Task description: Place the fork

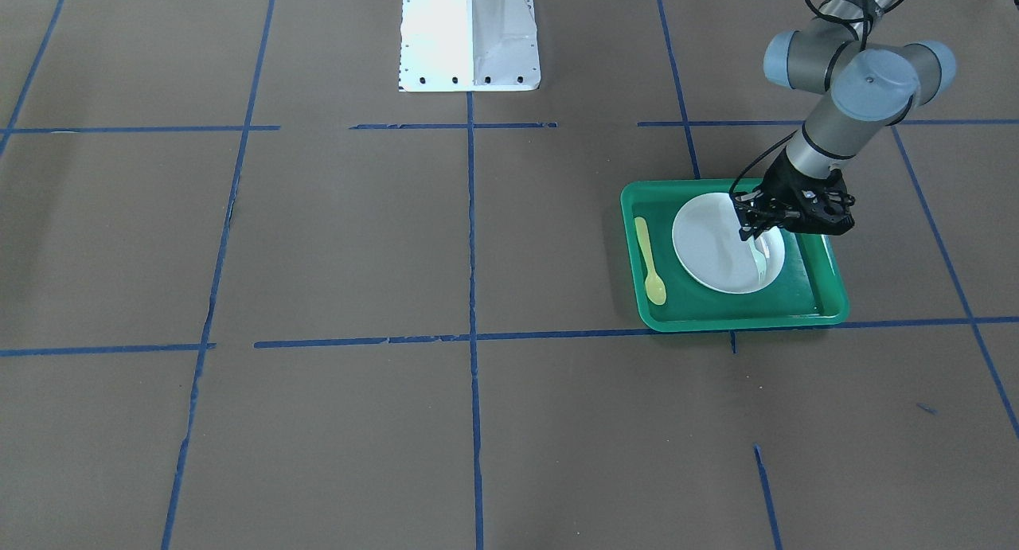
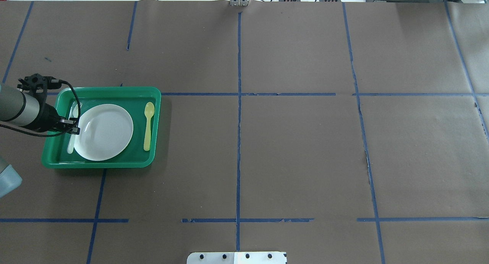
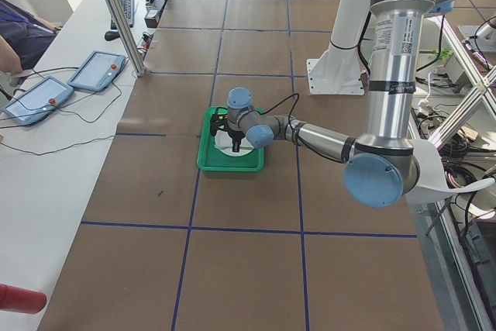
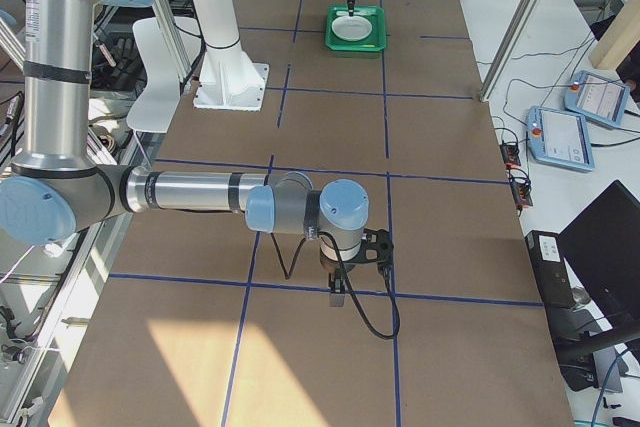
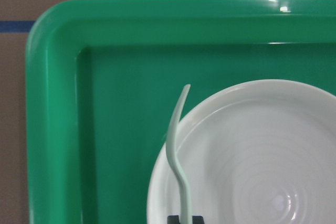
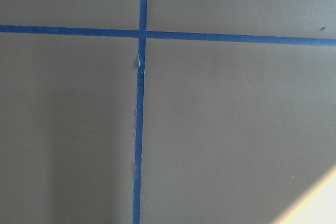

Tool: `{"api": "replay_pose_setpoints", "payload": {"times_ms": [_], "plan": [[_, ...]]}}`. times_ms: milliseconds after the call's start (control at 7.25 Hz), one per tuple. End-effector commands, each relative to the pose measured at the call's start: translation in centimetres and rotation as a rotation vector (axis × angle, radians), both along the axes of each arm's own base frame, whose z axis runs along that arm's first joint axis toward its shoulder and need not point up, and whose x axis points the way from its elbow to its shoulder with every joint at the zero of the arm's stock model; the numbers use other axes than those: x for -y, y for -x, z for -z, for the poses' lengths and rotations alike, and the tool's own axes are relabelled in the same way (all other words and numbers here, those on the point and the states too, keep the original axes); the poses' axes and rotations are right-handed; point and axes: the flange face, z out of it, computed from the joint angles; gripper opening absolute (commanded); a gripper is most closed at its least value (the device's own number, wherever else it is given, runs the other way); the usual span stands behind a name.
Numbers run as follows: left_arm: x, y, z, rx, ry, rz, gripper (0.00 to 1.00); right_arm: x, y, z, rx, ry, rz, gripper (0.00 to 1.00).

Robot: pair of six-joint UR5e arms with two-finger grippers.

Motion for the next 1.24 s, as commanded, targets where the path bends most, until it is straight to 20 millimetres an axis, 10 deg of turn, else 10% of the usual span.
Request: {"api": "replay_pose_setpoints", "payload": {"times_ms": [0, 138, 276, 552, 1103], "plan": [[-0.8, 1.0, -2.2, 0.007, -0.005, -0.008, 0.00, 0.0, 0.0, 0.0, 0.000, 0.000, 0.000, 1.00], [-0.8, 0.9, -2.4, 0.007, 0.001, -0.010, 0.00, 0.0, 0.0, 0.0, 0.000, -0.001, 0.000, 1.00], [-0.8, 1.0, -2.5, 0.010, 0.002, -0.003, 0.99, 0.0, 0.0, 0.0, 0.000, 0.000, 0.000, 1.00], [-0.1, 2.0, -2.1, 0.004, 0.001, 0.019, 1.00, 0.0, 0.0, 0.0, 0.000, -0.001, 0.000, 1.00], [2.3, 11.9, -4.1, 0.051, -0.063, 0.049, 1.00, 0.0, 0.0, 0.0, 0.000, 0.000, 0.000, 1.00]]}}
